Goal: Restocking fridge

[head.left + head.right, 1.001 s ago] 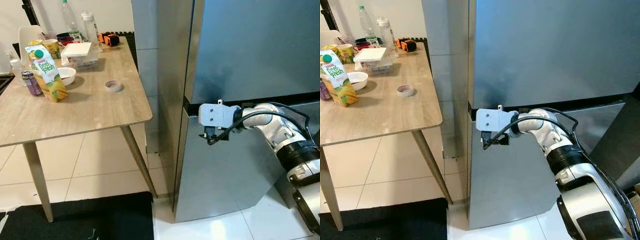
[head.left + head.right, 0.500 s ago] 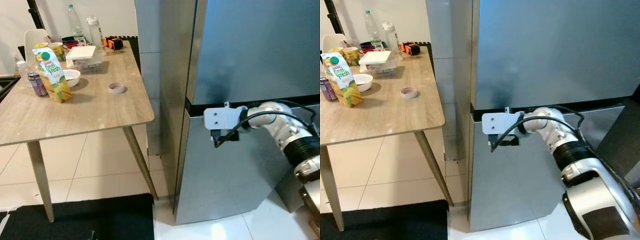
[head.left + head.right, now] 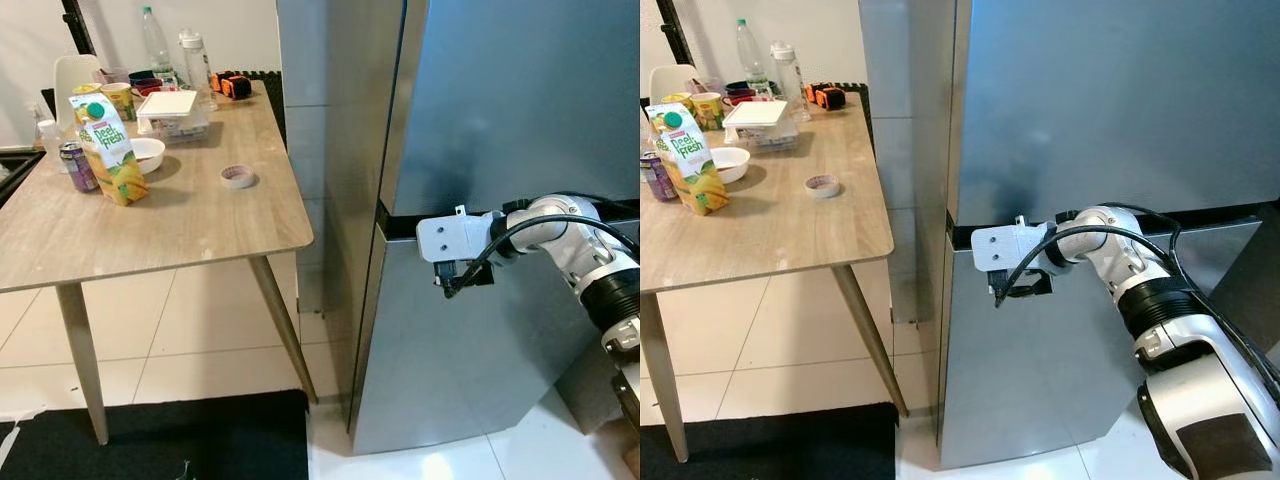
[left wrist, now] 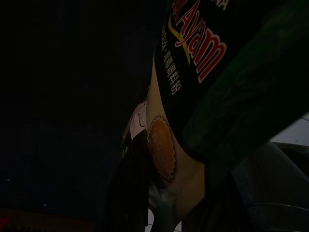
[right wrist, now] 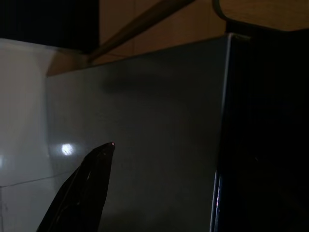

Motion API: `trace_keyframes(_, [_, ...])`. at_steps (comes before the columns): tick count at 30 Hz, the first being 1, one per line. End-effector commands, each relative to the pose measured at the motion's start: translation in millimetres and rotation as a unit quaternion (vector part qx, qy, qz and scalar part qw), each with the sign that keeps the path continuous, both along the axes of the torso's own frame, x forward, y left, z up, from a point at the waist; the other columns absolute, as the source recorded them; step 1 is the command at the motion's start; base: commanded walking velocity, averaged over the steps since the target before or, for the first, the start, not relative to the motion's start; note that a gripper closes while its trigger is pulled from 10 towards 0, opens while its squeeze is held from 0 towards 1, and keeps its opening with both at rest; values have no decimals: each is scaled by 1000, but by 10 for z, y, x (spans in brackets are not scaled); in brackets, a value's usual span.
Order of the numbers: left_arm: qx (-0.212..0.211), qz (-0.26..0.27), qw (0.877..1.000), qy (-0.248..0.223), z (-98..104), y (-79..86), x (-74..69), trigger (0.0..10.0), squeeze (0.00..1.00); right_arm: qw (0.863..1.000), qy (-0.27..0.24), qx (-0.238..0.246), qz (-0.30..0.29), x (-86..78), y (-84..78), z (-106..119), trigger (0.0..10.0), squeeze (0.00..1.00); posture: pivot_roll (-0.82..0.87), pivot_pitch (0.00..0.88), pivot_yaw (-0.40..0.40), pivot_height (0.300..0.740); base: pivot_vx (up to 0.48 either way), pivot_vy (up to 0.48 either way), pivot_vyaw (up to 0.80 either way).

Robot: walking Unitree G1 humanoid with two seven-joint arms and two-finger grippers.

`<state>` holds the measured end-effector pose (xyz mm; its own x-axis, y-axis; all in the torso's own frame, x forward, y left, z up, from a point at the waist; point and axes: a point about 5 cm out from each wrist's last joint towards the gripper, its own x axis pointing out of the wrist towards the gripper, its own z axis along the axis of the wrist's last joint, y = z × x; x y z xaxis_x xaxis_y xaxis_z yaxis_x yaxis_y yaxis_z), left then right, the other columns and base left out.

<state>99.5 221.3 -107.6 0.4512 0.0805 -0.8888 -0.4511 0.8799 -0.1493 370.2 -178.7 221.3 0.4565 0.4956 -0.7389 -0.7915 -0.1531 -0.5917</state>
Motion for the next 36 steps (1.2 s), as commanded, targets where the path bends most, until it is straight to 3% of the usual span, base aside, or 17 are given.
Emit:
trace_keyframes(1, [2,-1,1000,-2,3,5,6,10000,0,991,124,-49,28,-170,-22,-431,10000,0,-83,0,-14,740,0,0,0])
trace_keyframes(11, [2,0,1000,-2,5,11,11,10000,0,990,132,-4,54,-225,-1,-249,10000,0,-85,0,-12,740,0,0,0])
trace_keyframes(16, [2,0,1000,-2,6,15,10,10000,0,985,117,85,94,-294,60,90,10000,0,-85,0,-10,740,0,0,0])
trace_keyframes(19, [2,0,1000,-2,6,16,10,10000,0,980,116,114,113,-323,95,174,10000,0,-85,0,-10,740,0,0,0])
trace_keyframes(21, [3,0,1000,-2,6,17,8,10000,0,954,125,205,181,-458,207,418,10000,0,-85,0,-10,740,0,0,0])
trace_keyframes(22, [3,0,1000,-2,6,17,8,10000,0,954,125,205,181,-458,207,418,10000,0,-85,0,-10,740,0,0,0])
trace_keyframes(23, [2,0,1000,-2,5,16,7,10000,0,934,133,251,219,-550,253,547,10000,0,-85,0,-10,740,0,0,0])
trace_keyframes(24, [2,0,1000,-2,5,16,7,10000,0,934,133,251,219,-550,253,547,10000,0,-85,0,-10,740,0,0,0])
trace_keyframes(26, [2,0,1000,-2,5,14,8,10000,0,899,144,306,277,-703,313,717,10000,0,-84,0,-8,740,0,0,0])
trace_keyframes(27, [1,0,1000,-2,5,12,8,10000,0,891,148,319,289,-733,333,748,10000,0,-84,0,-8,740,0,0,0])
trace_keyframes(31, [1,0,1000,-2,5,12,11,10000,0,894,138,321,283,-699,365,741,10000,0,-87,0,-8,740,0,0,0])
trace_keyframes(33, [1,0,1000,-3,5,10,13,10000,0,918,115,297,238,-561,386,641,10000,0,-87,0,-8,740,0,0,0])
trace_keyframes(34, [1,0,1000,-3,5,10,13,10000,0,918,115,297,238,-561,386,641,10000,0,-87,0,-8,740,0,0,0])
trace_keyframes(35, [1,0,1000,-3,5,8,13,10000,0,926,109,287,220,-518,391,594,10000,0,-87,0,-8,740,0,0,0])
trace_keyframes(36, [0,1,1000,-3,4,5,13,10000,0,948,96,248,175,-435,361,477,10000,0,-87,0,-8,740,0,0,0])
